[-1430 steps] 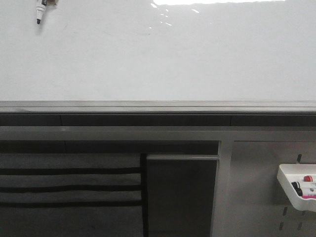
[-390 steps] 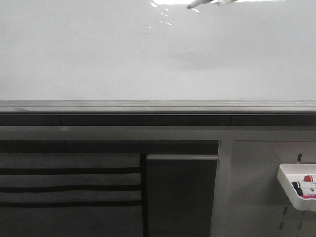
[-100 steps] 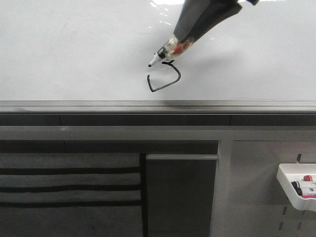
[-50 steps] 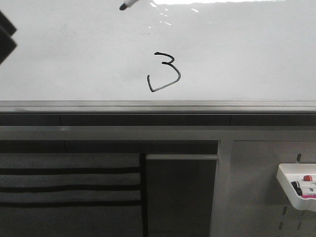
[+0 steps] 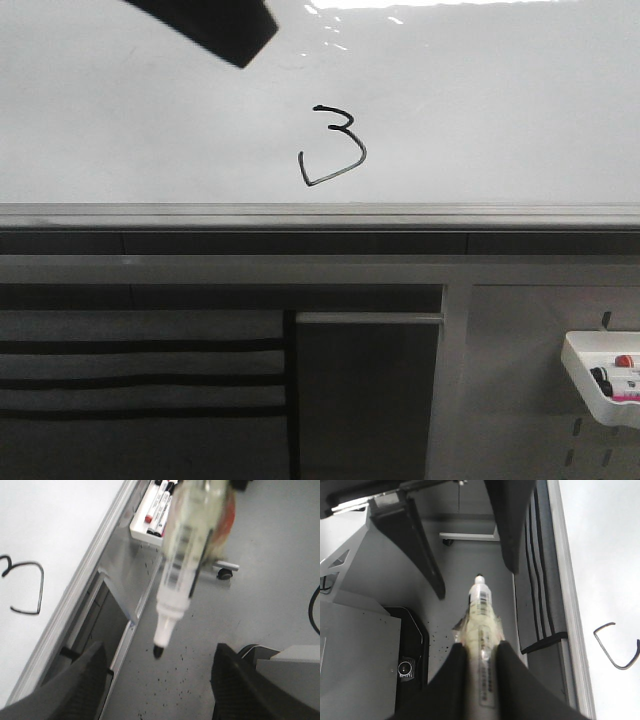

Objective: Write number 3 on whiteboard

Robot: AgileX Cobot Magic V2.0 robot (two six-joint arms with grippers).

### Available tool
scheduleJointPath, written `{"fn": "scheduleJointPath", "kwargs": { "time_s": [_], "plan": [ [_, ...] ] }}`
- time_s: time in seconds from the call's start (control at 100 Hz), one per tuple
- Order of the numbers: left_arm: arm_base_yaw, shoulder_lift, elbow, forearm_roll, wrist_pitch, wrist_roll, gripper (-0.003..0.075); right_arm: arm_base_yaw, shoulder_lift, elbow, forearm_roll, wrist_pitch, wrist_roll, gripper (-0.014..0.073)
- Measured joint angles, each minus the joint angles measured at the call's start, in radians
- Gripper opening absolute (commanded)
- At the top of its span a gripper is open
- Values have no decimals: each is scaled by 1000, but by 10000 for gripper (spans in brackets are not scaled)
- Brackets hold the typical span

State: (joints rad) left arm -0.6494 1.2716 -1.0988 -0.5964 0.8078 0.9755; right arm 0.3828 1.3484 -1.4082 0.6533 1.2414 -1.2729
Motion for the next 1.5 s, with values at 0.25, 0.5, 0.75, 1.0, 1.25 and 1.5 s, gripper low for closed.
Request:
{"fn": "scheduleJointPath", "kwargs": {
  "time_s": [0.25, 0.5, 0.75, 1.0, 1.25, 1.5],
  "plan": [
    [0, 33, -51, -87, -2, 94, 412, 0, 0, 0, 0, 0, -4, -57],
    [0, 45, -57, -117, 0, 117, 161, 0, 0, 0, 11, 1, -8, -57],
    [-2, 63, -57, -121, 11, 119, 20, 0, 0, 0, 31, -5, -8, -57],
    [-2, 63, -57, -121, 16, 134, -18, 0, 0, 0, 31, -2, -9, -57],
    [-2, 63, -57, -121, 16, 136, -18, 0, 0, 0, 31, -2, -9, -7],
    [-3, 63, -57, -114, 12, 136, -18, 0, 0, 0, 31, -2, -9, 338]
  ]
}}
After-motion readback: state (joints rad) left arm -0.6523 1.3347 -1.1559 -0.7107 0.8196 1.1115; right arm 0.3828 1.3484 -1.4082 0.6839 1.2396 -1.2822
